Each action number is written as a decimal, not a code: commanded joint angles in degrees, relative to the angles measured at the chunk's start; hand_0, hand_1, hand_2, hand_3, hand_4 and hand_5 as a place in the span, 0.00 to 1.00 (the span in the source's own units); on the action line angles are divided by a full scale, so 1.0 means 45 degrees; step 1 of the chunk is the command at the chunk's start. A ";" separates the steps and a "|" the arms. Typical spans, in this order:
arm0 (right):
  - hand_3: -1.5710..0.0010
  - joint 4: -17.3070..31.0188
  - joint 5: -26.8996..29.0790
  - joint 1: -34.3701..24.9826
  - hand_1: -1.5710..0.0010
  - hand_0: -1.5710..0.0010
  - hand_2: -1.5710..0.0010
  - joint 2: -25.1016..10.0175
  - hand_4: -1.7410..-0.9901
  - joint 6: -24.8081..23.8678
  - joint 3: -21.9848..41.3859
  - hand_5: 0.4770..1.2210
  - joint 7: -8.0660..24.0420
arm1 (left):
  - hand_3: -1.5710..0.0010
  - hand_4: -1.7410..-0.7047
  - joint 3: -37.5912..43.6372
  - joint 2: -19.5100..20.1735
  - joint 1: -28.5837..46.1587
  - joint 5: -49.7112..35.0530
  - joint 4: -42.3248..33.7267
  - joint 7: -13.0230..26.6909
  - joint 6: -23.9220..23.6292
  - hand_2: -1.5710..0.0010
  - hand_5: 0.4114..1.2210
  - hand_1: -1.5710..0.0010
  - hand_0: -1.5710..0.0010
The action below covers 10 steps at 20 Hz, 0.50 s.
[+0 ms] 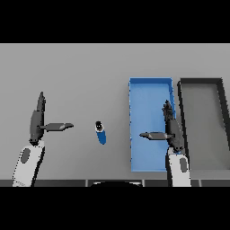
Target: Pick up the blue pipe and place it into the blue bin.
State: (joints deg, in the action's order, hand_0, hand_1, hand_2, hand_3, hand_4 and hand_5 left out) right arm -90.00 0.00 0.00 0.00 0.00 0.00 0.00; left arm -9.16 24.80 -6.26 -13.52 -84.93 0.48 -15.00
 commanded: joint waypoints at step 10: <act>1.00 -0.1358 -0.2096 0.1193 1.00 1.00 1.00 -0.1742 0.72 0.0308 0.0908 0.20 -0.1764 | 1.00 0.75 -0.0474 0.2012 0.0622 0.0155 0.0298 -0.1976 0.3038 1.00 0.22 1.00 1.00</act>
State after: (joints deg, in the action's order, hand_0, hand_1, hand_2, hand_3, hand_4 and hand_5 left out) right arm -96.10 -9.44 5.40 -7.85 1.40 4.08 -8.02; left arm -11.27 33.90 -3.46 -12.83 -83.59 -8.51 -1.34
